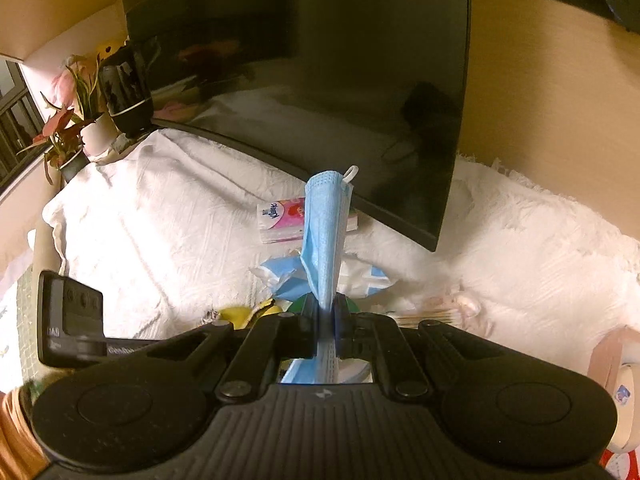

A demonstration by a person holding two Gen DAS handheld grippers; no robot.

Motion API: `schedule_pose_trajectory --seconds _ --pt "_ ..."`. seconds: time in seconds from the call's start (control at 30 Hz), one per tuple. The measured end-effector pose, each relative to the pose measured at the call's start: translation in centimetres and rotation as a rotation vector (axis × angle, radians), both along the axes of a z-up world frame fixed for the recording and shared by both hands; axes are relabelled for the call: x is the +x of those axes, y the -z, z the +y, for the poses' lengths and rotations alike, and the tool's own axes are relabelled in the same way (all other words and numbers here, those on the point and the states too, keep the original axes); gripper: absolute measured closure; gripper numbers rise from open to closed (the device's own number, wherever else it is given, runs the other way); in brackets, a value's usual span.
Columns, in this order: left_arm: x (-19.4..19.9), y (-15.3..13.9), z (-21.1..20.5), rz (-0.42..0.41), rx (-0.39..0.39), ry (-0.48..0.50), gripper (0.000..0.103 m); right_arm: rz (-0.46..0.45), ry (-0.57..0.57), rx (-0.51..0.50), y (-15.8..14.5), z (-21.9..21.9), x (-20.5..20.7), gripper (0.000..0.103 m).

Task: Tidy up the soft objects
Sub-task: 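Grasp the blue face mask with the right tool while the left tool grasps the yellow duck toy, then lower the yellow toy into the pink box and open the left tool while the right tool holds the mask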

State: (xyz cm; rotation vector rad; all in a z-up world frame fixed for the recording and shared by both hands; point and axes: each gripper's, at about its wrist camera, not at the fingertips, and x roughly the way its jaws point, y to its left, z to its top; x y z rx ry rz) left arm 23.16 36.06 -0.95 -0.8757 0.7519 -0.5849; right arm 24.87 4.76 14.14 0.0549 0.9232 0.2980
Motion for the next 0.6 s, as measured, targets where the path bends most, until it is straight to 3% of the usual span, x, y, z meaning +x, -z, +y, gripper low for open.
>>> schedule_pose_trajectory --seconds 0.2,0.4,0.5,0.6 --pt "-2.6 -5.6 0.1 -0.142 0.13 -0.08 0.091 -0.065 -0.015 0.016 -1.9 -0.3 -0.8 0.096" --pt "-2.6 -13.9 -0.5 -0.292 0.309 -0.125 0.091 -0.197 0.023 0.087 -6.9 -3.2 -2.7 0.096" --pt "-2.2 -17.2 -2.2 -0.365 0.346 -0.12 0.091 -0.272 0.064 0.092 -9.5 -6.1 -4.6 0.096" --pt "-1.5 -19.4 -5.2 -0.414 0.334 -0.082 0.091 -0.325 0.132 0.084 -11.3 -9.5 -6.9 0.096"
